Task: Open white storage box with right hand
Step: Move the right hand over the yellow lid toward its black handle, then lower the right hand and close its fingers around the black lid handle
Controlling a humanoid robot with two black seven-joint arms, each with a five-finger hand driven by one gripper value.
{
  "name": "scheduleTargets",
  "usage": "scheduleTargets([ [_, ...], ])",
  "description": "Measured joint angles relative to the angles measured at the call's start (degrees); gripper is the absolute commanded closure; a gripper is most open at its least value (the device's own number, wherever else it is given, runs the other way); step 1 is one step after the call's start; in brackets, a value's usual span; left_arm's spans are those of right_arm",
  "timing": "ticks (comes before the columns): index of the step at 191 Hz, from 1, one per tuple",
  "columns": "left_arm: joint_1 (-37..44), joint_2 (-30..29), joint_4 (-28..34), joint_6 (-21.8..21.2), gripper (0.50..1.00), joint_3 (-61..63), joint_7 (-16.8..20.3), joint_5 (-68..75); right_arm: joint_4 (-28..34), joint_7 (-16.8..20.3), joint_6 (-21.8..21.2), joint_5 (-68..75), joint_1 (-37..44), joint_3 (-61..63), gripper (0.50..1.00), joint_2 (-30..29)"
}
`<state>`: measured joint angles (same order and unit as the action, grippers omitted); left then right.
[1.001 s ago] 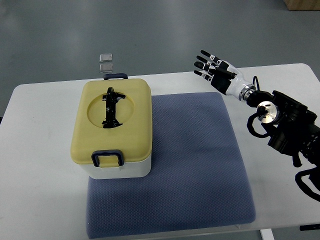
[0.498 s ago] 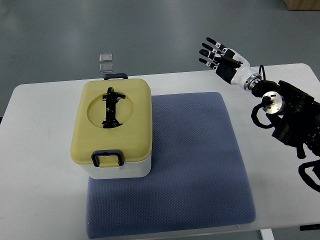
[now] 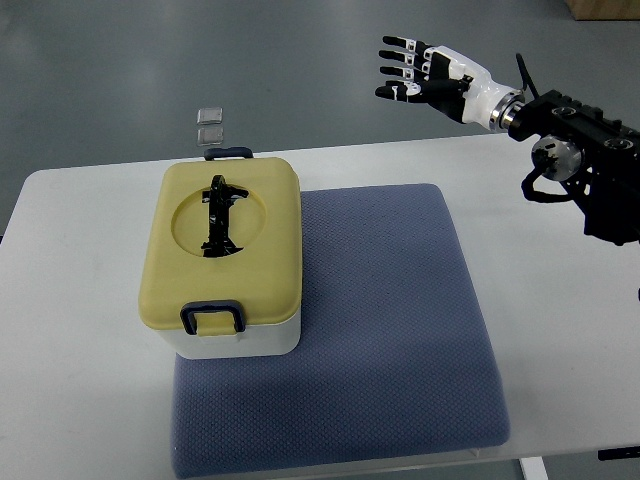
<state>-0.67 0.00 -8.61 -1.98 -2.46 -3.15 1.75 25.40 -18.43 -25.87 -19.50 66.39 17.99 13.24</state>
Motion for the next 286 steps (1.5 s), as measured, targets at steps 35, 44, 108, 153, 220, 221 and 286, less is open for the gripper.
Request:
scheduleTargets([
  [35, -0.01, 0.0, 0.0, 0.0, 0.5, 0.0, 0.0, 0.0, 11.5, -3.69, 2.94, -17.97, 3.94, -0.23, 0.568, 3.65],
  [44, -0.01, 0.0, 0.0, 0.0, 0.5, 0.0, 0.0, 0.0, 13.85, -4.83, 2.96, -22.52, 5.23, -0.48, 0.566, 4.32],
  [108, -0.02, 0.0, 0.0, 0.03, 0.5, 0.0, -0.01, 0.0, 31.62, -16.09, 2.49, -46.75, 22.27, -13.1, 0.568, 9.16],
  [153, -0.03, 0.0, 0.0, 0.03, 0.5, 0.0, 0.0, 0.0, 34.83, -16.58, 2.49, -55.89, 32.69, -21.07, 0.568, 4.7],
  [220, -0.04, 0.0, 0.0, 0.03, 0.5, 0.0, 0.0, 0.0, 31.15, -16.59, 2.55, -58.75, 41.44, -29.89, 0.568, -7.94],
  [221, -0.04, 0.0, 0.0, 0.03, 0.5, 0.0, 0.0, 0.0, 31.0, -16.59, 2.55, -58.77, 41.46, -29.95, 0.568, -8.14],
  [286, -0.04, 0.0, 0.0, 0.0, 0.5, 0.0, -0.01, 0.0, 22.83, -16.57, 3.37, -59.3, 40.58, -33.87, 0.57, -13.19],
])
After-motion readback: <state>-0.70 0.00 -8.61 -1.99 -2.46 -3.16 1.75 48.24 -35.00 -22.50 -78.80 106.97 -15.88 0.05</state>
